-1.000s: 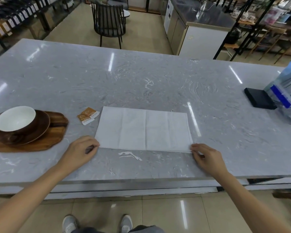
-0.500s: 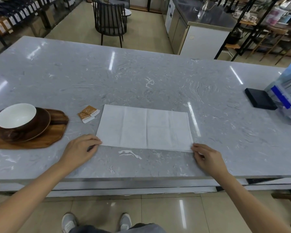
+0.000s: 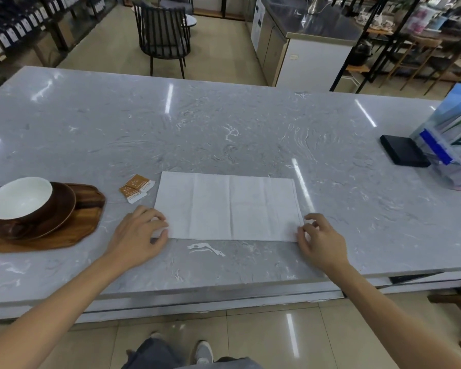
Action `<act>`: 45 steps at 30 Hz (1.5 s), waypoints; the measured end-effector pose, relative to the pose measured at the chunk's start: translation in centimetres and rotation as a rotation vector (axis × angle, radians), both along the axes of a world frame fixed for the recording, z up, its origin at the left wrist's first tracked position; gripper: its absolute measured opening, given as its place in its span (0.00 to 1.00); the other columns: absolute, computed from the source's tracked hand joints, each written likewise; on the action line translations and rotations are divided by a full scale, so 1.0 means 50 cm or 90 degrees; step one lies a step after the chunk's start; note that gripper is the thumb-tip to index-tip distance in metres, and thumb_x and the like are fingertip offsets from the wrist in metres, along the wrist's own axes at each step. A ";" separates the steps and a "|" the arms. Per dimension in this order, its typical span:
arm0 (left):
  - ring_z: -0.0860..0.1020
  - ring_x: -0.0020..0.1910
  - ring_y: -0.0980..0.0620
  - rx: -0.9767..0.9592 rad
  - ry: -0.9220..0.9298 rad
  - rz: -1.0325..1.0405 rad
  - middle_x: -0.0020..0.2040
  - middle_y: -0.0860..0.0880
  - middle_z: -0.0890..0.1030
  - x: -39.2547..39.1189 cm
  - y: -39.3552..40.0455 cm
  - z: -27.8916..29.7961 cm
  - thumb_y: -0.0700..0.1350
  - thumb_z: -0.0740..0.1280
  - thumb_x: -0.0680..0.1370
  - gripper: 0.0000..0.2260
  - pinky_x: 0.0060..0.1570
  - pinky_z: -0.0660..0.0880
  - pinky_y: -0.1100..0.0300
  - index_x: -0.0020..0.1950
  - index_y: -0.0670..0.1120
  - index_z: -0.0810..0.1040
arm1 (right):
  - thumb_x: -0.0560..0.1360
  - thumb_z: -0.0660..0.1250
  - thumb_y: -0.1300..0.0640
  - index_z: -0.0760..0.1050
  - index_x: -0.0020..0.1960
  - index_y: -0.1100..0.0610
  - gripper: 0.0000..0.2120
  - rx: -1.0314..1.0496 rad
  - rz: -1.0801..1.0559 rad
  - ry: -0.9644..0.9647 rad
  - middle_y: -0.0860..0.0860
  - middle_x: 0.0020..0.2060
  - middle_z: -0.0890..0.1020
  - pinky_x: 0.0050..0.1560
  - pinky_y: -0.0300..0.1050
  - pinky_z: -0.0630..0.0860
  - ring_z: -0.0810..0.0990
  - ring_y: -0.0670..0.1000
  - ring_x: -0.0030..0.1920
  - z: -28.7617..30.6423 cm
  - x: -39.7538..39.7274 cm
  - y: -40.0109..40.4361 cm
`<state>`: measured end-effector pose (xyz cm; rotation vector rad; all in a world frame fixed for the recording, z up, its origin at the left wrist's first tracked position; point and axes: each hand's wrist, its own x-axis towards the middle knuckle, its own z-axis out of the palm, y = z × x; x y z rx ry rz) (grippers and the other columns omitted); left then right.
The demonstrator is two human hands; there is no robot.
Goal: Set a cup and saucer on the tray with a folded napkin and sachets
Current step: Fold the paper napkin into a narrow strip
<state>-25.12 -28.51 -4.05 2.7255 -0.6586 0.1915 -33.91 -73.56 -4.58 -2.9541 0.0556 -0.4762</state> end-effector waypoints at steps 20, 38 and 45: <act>0.43 0.82 0.50 0.134 0.144 -0.040 0.83 0.54 0.45 0.262 -0.133 -0.059 0.64 0.38 0.80 0.29 0.80 0.46 0.49 0.81 0.60 0.47 | 0.85 0.40 0.41 0.46 0.81 0.38 0.24 0.085 0.015 0.260 0.43 0.82 0.47 0.82 0.53 0.44 0.44 0.48 0.82 -0.057 0.303 0.180; 0.51 0.82 0.47 0.119 0.129 0.078 0.83 0.51 0.51 0.175 -0.162 -0.063 0.63 0.42 0.81 0.28 0.76 0.54 0.49 0.81 0.59 0.52 | 0.83 0.34 0.39 0.33 0.78 0.35 0.25 -0.016 0.097 0.332 0.42 0.82 0.41 0.80 0.55 0.36 0.38 0.47 0.81 -0.032 0.441 -0.053; 0.53 0.81 0.44 0.134 0.153 0.174 0.83 0.48 0.52 0.095 -0.201 -0.056 0.63 0.45 0.81 0.29 0.73 0.57 0.46 0.81 0.56 0.55 | 0.84 0.37 0.41 0.33 0.78 0.34 0.24 -0.096 0.225 0.325 0.41 0.82 0.40 0.80 0.58 0.37 0.39 0.49 0.82 -0.025 0.571 -0.060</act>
